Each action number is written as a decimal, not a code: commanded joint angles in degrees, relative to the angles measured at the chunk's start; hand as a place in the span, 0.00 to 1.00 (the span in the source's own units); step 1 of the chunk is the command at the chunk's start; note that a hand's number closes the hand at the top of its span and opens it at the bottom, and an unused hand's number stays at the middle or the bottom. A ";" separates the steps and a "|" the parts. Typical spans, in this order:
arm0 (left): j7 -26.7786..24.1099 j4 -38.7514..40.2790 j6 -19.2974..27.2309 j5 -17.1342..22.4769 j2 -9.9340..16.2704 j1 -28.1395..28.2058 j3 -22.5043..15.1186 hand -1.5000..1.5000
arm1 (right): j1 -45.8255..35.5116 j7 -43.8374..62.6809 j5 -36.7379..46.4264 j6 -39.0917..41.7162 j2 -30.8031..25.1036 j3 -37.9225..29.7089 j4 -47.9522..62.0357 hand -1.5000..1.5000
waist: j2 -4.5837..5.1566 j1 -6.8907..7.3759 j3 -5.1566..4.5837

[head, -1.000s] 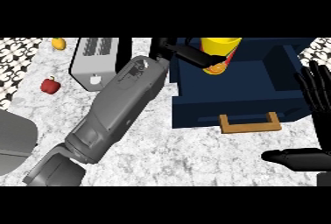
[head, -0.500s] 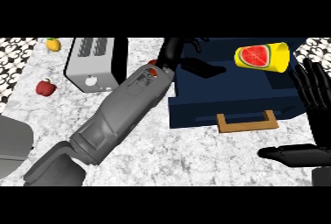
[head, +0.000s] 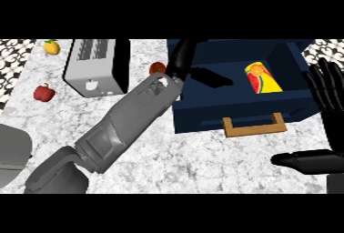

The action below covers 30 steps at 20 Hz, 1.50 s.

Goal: Pick up the cup, place it into the drawer and close the drawer

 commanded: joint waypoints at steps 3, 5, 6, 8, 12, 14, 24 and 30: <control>-6.41 -1.43 1.10 2.96 0.00 -0.44 1.24 0.00 | -0.10 1.75 -7.81 4.25 1.04 0.82 -0.07 0.00 | 0.03 0.42 -0.02; -6.18 -3.43 1.29 3.61 0.00 -1.07 2.21 0.00 | 3.66 2.81 -12.09 6.41 0.46 -0.59 -3.37 0.00 | -0.69 1.76 -0.04; -7.63 -2.85 2.07 4.67 0.00 -1.24 2.45 0.00 | -0.56 4.66 -12.24 6.34 -0.81 -0.34 -1.87 1.00 | -0.31 1.44 -0.05; -8.14 -4.98 1.13 5.53 0.00 -0.60 3.70 0.00 | 3.88 0.63 -11.75 9.85 -2.73 -1.53 -3.08 1.00 | -0.75 2.55 -0.04; -5.20 -4.42 1.83 5.14 0.43 -3.83 6.68 0.00 | 4.18 0.44 -5.30 11.85 -7.20 -0.81 -4.88 1.00 | -1.11 4.30 -0.06; -8.06 -4.20 0.99 5.27 0.01 -0.39 7.19 0.00 | 6.91 4.02 -5.63 13.27 -8.15 1.07 -9.92 1.00 | -1.04 3.66 -0.09; 1.14 -23.56 0.78 4.58 10.63 9.62 9.03 0.00 | 7.69 5.30 13.21 7.69 -6.55 6.61 -10.42 1.00 | -1.68 6.78 -0.11; 2.16 -30.52 -3.88 5.15 18.24 15.45 12.44 0.00 | 0.52 1.14 26.85 1.16 -3.31 13.49 0.73 1.00 | -1.34 7.62 -0.09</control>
